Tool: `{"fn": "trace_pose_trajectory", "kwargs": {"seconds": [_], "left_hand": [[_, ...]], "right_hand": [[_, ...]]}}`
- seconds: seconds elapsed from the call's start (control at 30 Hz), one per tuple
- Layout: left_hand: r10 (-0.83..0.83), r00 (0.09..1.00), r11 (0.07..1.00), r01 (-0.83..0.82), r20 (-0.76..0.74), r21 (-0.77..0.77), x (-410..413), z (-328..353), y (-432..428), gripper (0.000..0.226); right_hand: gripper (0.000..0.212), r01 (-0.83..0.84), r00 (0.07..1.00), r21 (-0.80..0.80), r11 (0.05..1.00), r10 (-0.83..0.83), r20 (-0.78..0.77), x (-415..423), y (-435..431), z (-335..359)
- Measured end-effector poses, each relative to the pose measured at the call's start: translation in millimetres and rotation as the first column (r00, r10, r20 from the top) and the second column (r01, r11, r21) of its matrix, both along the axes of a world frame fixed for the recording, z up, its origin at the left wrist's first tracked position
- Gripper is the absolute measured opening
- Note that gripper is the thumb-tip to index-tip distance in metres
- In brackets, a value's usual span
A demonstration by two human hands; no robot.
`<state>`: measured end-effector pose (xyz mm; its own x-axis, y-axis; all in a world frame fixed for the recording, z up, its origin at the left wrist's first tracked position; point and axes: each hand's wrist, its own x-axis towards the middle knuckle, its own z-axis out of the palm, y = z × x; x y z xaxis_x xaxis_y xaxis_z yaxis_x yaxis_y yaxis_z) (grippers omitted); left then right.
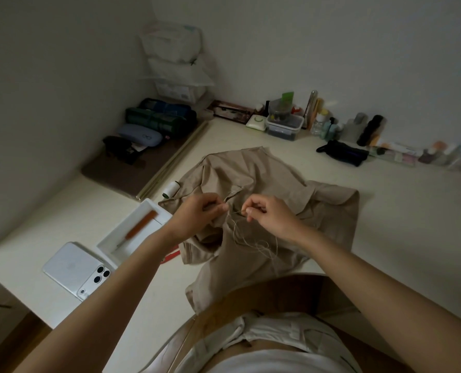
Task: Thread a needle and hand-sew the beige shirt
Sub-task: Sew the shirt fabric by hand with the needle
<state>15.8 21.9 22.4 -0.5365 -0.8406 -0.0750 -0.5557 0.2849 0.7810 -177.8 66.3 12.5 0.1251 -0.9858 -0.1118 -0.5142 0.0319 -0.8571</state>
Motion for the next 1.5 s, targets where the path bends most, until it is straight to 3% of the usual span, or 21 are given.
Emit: {"fn": "trace_pose_trajectory", "kwargs": {"seconds": [0.43,0.63,0.83,0.97,1.13,1.33,1.5], "left_hand": [[-0.053,0.997,0.995,0.057,-0.048,0.080,0,2,-2,0.021],[-0.038,0.993,0.982,0.058,-0.109,0.180,-1,-1,2,0.021],[0.019,0.983,0.955,0.037,-0.183,0.296,-1,-5,10,0.041],[0.097,0.947,0.913,0.037,-0.305,0.407,-1,-7,13,0.020],[0.196,0.912,0.872,0.005,-0.359,0.489,-2,-5,13,0.012],[0.168,0.932,0.906,-0.018,-0.321,0.423,-5,-4,13,0.018],[0.198,0.932,0.912,-0.062,-0.304,0.405,-5,-6,12,0.017]], "right_hand": [[0.019,-0.033,0.989,0.055,0.998,0.025,0.147,7,4,6],[0.021,-0.011,0.958,0.165,0.986,-0.037,0.285,10,9,6],[0.020,-0.048,0.879,0.270,0.962,-0.088,0.469,20,13,5],[0.021,-0.054,0.831,0.284,0.957,-0.114,0.544,19,13,6],[0.019,-0.068,0.815,0.297,0.952,-0.119,0.567,17,13,7],[0.010,0.042,0.903,0.264,0.964,-0.150,0.404,15,8,0],[0.017,0.107,0.894,0.220,0.970,-0.191,0.405,11,5,-1]]}}
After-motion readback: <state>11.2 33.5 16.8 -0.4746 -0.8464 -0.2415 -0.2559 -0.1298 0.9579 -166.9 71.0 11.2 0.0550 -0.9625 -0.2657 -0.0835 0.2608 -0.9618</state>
